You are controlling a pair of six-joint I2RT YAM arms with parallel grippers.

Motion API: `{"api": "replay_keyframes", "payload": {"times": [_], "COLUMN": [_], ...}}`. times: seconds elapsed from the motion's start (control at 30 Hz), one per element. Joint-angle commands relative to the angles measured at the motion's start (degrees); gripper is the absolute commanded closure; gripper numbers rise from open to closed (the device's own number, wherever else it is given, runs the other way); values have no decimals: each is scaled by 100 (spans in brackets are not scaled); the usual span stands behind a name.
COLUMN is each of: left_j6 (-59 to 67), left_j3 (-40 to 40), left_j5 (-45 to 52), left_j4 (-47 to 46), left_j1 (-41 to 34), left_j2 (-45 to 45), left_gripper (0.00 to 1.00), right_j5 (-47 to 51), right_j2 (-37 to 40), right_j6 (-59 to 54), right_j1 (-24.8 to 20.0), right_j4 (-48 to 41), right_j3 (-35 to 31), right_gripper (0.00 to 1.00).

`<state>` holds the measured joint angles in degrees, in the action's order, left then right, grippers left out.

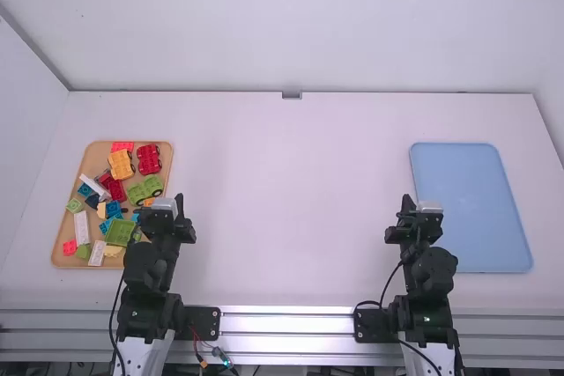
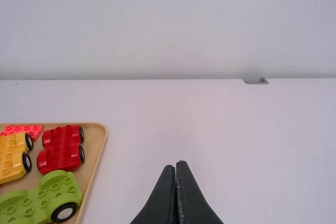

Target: Assemble lego blocks to make yellow taxi

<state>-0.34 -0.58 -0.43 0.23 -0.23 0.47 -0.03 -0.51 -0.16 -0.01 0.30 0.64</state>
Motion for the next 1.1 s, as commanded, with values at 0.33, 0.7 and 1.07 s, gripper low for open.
{"api": "replay_keyframes", "payload": {"times": [0.33,0.7,1.07], "left_j6": [-55,-222,-456], "left_j3": [-234,-1119,-2311], "left_j5": [-91,-646,-1167], "left_j4": [-79,-246,-460], "left_j1": [-2,-14,118], "left_j2": [232,1257,2686], "left_gripper": [95,82,63], "right_j5": [-9,-50,-108], "right_j2": [-228,-1132,-2433], "right_j6": [-15,-39,-253], "right_j1": [5,88,332], "right_j4": [-43,-68,52], "right_j3": [221,965,1988], "right_gripper": [95,81,62]}}
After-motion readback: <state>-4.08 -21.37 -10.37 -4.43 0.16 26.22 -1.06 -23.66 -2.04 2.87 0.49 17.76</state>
